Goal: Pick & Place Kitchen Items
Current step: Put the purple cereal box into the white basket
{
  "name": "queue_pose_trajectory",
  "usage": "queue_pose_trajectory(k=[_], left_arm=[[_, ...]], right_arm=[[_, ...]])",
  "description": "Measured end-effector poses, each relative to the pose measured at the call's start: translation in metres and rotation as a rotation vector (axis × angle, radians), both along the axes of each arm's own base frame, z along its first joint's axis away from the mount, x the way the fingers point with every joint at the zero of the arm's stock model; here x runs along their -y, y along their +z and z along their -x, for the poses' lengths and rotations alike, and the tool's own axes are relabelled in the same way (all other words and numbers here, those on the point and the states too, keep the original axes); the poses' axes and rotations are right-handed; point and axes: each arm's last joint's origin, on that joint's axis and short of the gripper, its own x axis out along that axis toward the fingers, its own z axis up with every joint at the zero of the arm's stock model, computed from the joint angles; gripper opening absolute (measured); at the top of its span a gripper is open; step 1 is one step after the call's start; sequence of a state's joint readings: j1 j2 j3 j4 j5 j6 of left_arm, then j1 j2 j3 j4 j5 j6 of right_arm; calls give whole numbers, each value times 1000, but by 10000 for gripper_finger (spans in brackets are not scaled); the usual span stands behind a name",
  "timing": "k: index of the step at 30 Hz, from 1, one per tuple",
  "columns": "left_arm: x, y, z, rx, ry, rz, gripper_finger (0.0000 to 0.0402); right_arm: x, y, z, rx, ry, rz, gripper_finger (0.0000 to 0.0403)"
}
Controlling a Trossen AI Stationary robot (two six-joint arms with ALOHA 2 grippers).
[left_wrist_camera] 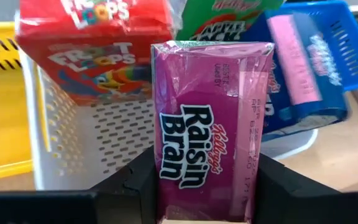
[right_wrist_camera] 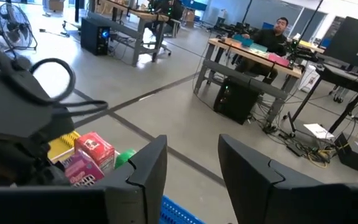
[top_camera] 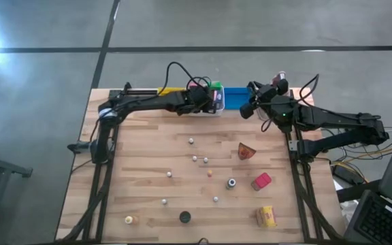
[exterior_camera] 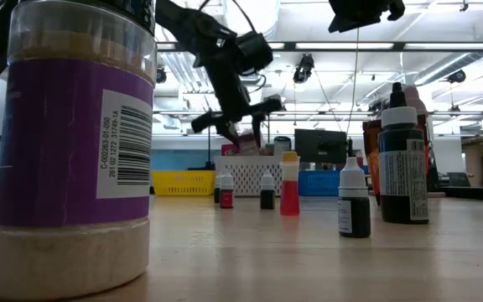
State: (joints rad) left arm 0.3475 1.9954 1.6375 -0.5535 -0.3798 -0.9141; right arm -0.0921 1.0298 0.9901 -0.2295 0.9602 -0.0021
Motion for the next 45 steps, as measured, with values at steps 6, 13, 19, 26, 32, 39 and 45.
queue_pose_trajectory(k=[6,13,19,26,32,39,45], left_arm=[[-7,-5,-5,8,8,2,177],[-10,-5,-5,12,-7,-14,177],[-12,-4,-5,23,-4,-20,177],[-15,-3,-6,27,-18,-40,178],[-17,-3,-6,33,-37,-53,212],[-18,0,-11,82,-102,-57,242],[-18,4,-11,83,-147,-72,244]], right_arm=[[0,-5,0,-13,-1,-3,118],[0,-10,-1,-29,-1,-4,97],[0,-11,-1,-30,-1,-4,82],[0,-10,-1,-29,-1,-4,82],[0,-10,-1,-28,-1,-4,103],[0,-10,-1,-29,0,-4,125],[0,-10,-1,-32,0,-2,138]])
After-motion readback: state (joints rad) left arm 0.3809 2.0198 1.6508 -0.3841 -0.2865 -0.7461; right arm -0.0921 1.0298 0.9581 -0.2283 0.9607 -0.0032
